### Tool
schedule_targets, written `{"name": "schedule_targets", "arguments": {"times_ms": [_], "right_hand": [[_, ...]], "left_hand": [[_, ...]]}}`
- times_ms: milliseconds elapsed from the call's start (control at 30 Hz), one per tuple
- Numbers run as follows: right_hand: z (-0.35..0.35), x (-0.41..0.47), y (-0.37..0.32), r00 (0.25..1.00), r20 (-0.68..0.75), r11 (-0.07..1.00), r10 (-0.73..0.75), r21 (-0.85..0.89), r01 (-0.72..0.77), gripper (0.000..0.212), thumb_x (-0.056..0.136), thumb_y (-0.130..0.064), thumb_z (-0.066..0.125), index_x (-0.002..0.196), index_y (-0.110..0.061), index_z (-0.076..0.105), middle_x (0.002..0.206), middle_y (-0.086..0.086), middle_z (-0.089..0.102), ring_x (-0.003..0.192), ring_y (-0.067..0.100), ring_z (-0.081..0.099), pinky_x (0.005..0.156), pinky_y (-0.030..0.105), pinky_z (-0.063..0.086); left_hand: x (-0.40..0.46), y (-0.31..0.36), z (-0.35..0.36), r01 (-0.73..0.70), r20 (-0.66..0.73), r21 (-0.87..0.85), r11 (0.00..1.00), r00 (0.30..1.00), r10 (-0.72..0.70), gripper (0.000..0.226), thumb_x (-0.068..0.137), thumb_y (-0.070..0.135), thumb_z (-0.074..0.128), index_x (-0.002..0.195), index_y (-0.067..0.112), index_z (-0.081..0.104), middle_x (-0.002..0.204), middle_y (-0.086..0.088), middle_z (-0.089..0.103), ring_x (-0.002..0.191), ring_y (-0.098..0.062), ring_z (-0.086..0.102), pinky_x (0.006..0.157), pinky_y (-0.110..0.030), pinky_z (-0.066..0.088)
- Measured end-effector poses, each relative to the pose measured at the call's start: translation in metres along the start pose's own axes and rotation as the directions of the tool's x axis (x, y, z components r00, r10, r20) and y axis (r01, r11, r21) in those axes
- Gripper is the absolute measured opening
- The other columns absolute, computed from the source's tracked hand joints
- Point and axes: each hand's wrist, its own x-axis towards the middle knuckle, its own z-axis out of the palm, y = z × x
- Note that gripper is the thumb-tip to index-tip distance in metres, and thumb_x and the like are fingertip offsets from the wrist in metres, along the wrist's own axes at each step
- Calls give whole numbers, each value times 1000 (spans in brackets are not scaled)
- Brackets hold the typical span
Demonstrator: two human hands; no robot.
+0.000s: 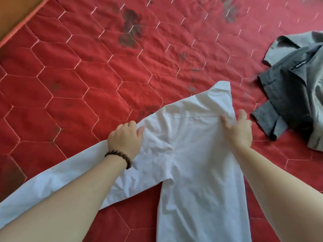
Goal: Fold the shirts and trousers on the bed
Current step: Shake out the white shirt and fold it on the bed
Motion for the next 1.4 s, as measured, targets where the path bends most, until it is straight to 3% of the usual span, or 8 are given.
{"name": "schedule_targets", "arguments": {"times_ms": [167, 367, 500, 667, 833, 1033, 1300, 1400], "right_hand": [[-5, 13, -14, 979, -38, 977, -199, 73, 202, 32, 93, -37, 53, 84, -11, 38, 87, 18, 57, 84, 38, 52, 64, 42, 36], [7, 0, -33, 887, -258, 921, -383, -181, 345, 49, 93, -41, 49, 131, -10, 46, 138, 19, 41, 128, 37, 36, 105, 49, 26], [53, -60, -27, 743, 10, 715, -669, -267, 647, 58, 91, -49, 37, 139, -16, 45, 150, 16, 35, 139, 34, 27, 115, 56, 8], [57, -51, 11, 828, 159, 744, -538, -372, 555, 70, 90, -66, 12, 152, -35, 10, 162, 3, 0, 148, 21, -5, 117, 51, -9], [38, -52, 35, 938, 96, 847, -334, -406, 343, 64, 96, -57, 9, 154, -29, 0, 160, -3, -16, 146, 14, -18, 114, 57, -11], [70, -135, 35, 714, 272, 648, -645, -301, 700, 62, 95, -58, 16, 152, -34, 7, 161, 0, -5, 148, 21, -8, 116, 56, -3], [58, -162, -9, 830, 193, 795, -523, -241, 557, 69, 91, -55, 3, 148, -26, 29, 158, 6, 21, 147, 22, 7, 117, 55, -5], [69, -189, -53, 725, 52, 712, -687, -150, 686, 57, 96, -43, 23, 137, -14, 49, 147, 14, 41, 142, 30, 26, 117, 58, 8]], "left_hand": [[17, -1, -6, -70, -44, 73, 995, 996, 73, 33, 91, 29, 62, 70, 5, 53, 57, -13, 57, 49, -33, 57, 48, -30, 28], [29, 29, -11, -51, -206, 35, 998, 977, 57, 34, 88, 36, 51, 107, 8, 57, 116, -15, 55, 111, -35, 50, 91, -48, 37], [-5, 73, 20, -382, 11, -8, 924, 924, 382, 61, 85, 44, 36, 129, 6, 56, 139, -19, 48, 133, -36, 42, 107, -50, 35], [-19, 57, 41, -383, 222, 166, 909, 912, 344, 76, 85, 69, 17, 150, 38, -8, 159, 3, -17, 146, -29, -17, 115, -55, -8], [-19, 56, 37, -341, 242, 170, 925, 924, 296, 74, 83, 70, -2, 146, 37, -20, 157, 3, -26, 142, -28, -28, 114, -56, -13], [-47, 26, 31, -300, 187, 135, 944, 944, 274, 72, 88, 61, -2, 152, 28, 1, 161, -4, -3, 148, -23, -8, 118, -47, -5], [-93, -68, 12, -84, 183, 167, 982, 982, 53, 70, 87, 59, -3, 148, 26, -12, 160, -1, -11, 146, -18, -17, 117, -49, -10], [-111, -104, 6, -13, 175, 172, 985, 984, -18, 70, 86, 61, -6, 147, 28, -16, 159, 0, -18, 144, -16, -24, 117, -50, -10]]}}
